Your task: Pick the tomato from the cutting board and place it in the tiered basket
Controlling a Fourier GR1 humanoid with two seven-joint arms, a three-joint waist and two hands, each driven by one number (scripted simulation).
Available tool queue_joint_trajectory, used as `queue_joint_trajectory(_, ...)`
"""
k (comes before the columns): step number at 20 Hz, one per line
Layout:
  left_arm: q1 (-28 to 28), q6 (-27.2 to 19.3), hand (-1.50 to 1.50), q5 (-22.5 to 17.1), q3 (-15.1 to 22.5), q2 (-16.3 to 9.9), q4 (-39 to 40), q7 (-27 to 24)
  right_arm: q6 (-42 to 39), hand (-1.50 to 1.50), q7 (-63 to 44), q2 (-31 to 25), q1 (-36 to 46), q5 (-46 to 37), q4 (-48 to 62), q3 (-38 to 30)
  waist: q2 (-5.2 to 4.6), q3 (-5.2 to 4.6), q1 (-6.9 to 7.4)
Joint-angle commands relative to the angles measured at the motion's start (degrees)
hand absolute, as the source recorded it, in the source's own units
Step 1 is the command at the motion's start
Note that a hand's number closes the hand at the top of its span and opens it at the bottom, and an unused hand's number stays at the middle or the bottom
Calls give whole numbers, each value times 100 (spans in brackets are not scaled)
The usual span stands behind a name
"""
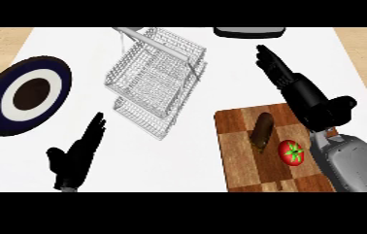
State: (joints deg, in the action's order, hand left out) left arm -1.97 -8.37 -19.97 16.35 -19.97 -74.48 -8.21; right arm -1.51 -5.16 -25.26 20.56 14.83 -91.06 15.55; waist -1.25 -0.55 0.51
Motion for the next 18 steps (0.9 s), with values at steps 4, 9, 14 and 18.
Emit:
queue_joint_trajectory(4,651,-347,0,970,-137,-764,-576,-422,-994,150,526,258,175,856,-578,3,173,78,-65)
queue_joint_trajectory(9,812,-555,0,1491,49,-979,-1019,-453,1005,150,91,124,-430,-501,411,-643,160,75,-200)
queue_joint_trajectory(14,1099,-585,0,1836,76,-958,-1545,372,798,-150,1188,407,-1709,-484,-620,-531,143,59,-125)
queue_joint_trajectory(18,896,-363,0,1728,-54,-1059,-1707,316,122,-150,-304,-638,-1292,-755,-1147,-356,157,48,-97)
